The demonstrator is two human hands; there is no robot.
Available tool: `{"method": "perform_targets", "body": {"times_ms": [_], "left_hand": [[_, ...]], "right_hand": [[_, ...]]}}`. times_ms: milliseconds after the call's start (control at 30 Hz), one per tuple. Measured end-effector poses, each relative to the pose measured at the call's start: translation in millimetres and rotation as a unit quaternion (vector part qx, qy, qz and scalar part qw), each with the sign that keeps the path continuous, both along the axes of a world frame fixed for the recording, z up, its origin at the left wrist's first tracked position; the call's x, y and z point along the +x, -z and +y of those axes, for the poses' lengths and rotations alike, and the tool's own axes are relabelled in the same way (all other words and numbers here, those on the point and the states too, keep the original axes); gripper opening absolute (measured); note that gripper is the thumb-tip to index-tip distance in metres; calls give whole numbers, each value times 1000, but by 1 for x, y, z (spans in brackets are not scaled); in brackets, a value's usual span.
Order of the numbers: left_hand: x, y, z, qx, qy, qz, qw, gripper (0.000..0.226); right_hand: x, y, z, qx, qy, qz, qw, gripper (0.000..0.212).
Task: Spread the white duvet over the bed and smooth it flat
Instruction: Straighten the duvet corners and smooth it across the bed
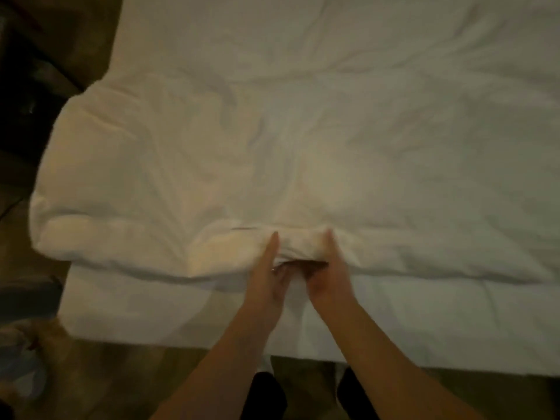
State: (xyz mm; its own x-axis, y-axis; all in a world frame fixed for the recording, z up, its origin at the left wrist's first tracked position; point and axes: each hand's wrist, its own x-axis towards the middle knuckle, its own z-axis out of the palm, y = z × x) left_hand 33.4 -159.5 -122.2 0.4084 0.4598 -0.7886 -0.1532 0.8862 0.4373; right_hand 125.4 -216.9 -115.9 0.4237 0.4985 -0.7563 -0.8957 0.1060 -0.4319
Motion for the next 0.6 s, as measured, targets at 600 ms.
{"method": "perform_targets", "body": {"times_ms": [600], "left_hand": [[232, -1, -196, -12, 35, -14, 999, 42]], "right_hand": [[228, 15, -231, 1, 80, -71, 994, 57]]}}
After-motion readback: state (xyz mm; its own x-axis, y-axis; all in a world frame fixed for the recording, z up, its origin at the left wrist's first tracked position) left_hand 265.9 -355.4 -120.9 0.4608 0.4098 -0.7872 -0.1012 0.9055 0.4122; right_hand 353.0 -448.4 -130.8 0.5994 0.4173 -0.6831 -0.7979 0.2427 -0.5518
